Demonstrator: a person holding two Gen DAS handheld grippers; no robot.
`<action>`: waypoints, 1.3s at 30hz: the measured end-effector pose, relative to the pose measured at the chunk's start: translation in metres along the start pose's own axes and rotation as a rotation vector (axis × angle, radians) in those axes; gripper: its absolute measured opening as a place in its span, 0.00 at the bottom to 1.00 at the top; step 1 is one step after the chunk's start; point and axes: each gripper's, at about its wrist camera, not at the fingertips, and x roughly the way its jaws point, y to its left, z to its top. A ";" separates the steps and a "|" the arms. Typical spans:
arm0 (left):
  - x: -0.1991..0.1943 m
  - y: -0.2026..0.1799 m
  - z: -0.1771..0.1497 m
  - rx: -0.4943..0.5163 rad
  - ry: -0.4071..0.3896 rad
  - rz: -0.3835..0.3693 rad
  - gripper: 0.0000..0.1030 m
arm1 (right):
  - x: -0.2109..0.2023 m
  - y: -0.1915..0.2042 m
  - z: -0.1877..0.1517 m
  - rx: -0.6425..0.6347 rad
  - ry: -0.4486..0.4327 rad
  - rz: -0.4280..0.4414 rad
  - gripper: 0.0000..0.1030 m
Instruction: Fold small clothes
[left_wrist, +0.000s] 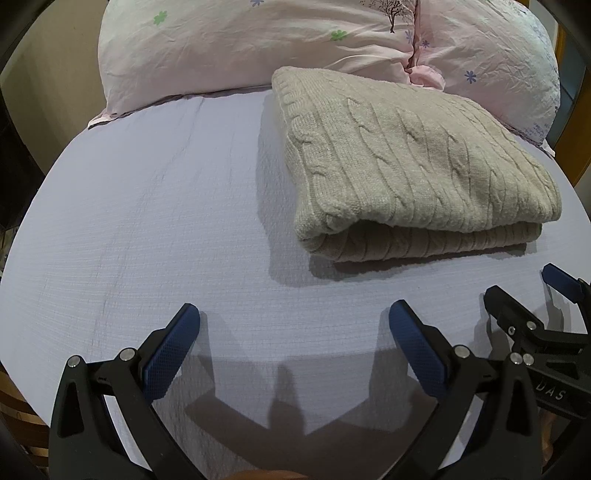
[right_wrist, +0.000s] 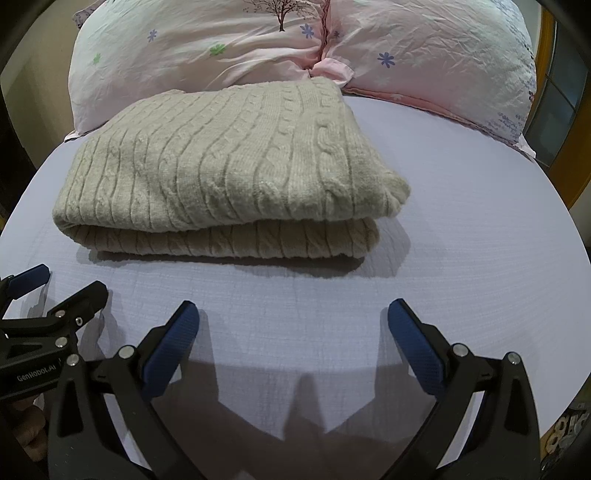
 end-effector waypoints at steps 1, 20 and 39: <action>0.000 0.000 0.000 0.000 0.000 0.000 0.99 | 0.000 0.000 0.000 0.001 0.000 -0.001 0.98; 0.001 0.001 0.000 0.000 -0.001 -0.001 0.99 | -0.001 -0.001 0.000 -0.005 0.001 0.004 0.98; 0.000 0.002 -0.001 -0.001 -0.006 0.002 0.99 | -0.002 -0.002 0.000 -0.008 -0.001 0.006 0.98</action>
